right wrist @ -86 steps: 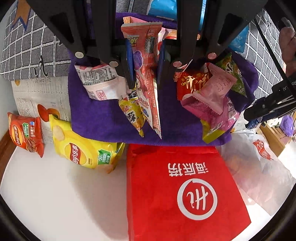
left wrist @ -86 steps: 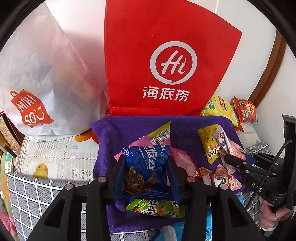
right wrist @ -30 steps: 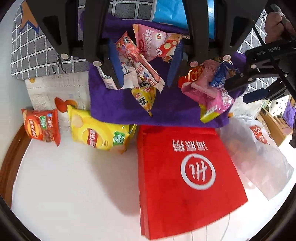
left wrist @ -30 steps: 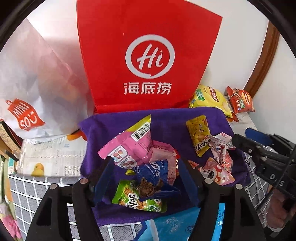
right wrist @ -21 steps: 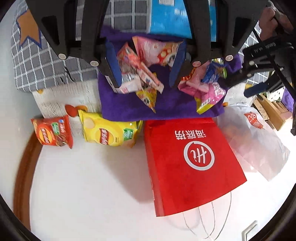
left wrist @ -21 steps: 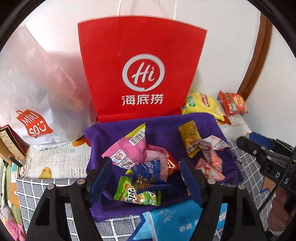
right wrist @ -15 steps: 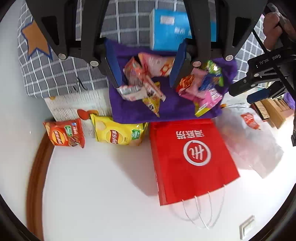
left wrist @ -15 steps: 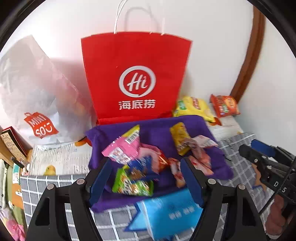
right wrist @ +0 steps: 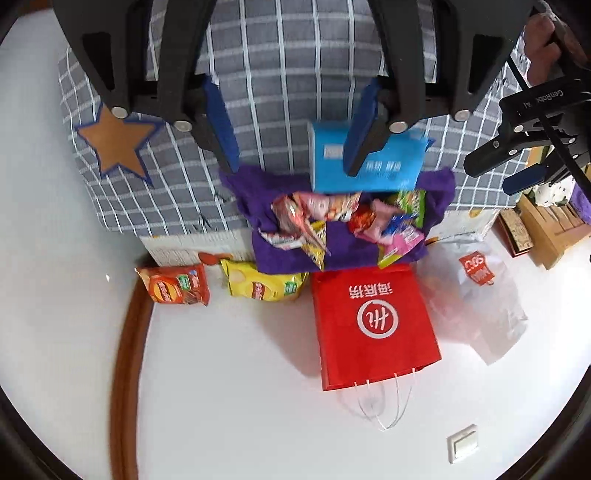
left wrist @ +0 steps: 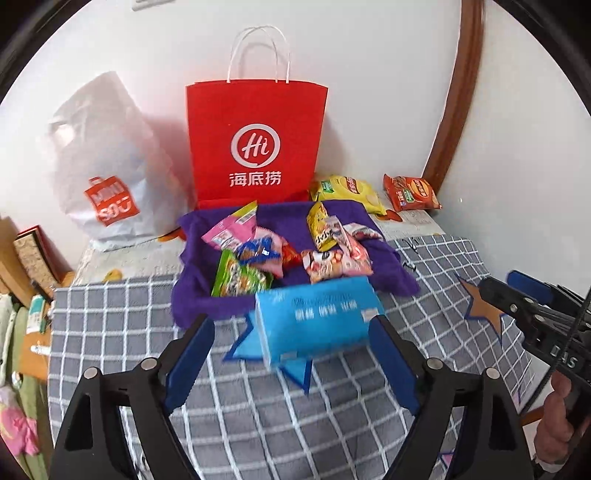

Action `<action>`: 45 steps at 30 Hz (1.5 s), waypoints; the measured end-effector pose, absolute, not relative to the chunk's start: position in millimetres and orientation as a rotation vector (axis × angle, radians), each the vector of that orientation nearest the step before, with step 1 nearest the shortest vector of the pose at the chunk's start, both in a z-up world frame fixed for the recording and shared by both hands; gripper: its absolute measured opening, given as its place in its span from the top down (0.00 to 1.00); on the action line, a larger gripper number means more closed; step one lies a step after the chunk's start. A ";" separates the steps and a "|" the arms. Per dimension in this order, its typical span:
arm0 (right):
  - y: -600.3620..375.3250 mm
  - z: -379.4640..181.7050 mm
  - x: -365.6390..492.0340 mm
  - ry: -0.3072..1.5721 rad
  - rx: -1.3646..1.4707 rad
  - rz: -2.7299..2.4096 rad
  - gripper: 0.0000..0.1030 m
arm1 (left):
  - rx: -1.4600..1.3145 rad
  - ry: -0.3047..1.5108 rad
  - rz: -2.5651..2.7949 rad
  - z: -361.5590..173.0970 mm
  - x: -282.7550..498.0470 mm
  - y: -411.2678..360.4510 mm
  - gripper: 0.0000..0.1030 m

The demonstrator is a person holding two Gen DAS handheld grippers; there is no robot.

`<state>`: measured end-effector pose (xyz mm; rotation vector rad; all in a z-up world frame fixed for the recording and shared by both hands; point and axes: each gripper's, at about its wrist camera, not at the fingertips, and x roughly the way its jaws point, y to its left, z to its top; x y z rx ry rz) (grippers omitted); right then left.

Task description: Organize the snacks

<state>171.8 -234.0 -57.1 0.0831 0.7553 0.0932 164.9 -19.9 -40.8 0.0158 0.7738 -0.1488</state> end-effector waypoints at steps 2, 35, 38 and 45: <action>-237.8 -59.6 151.4 0.746 0.102 0.095 0.20 | 0.024 0.762 -0.131 -41.3 148.6 -20.3 0.12; -258.7 -52.0 5.7 0.621 0.112 0.057 0.09 | 0.093 0.612 -0.039 -15.7 11.9 -49.5 0.07; -258.4 -50.8 3.5 0.616 0.113 0.059 0.09 | 0.090 0.610 -0.039 -15.0 11.5 -49.3 0.07; -257.4 -52.8 4.2 0.622 0.116 0.060 0.09 | 0.089 0.605 -0.033 -13.9 9.9 -48.8 0.07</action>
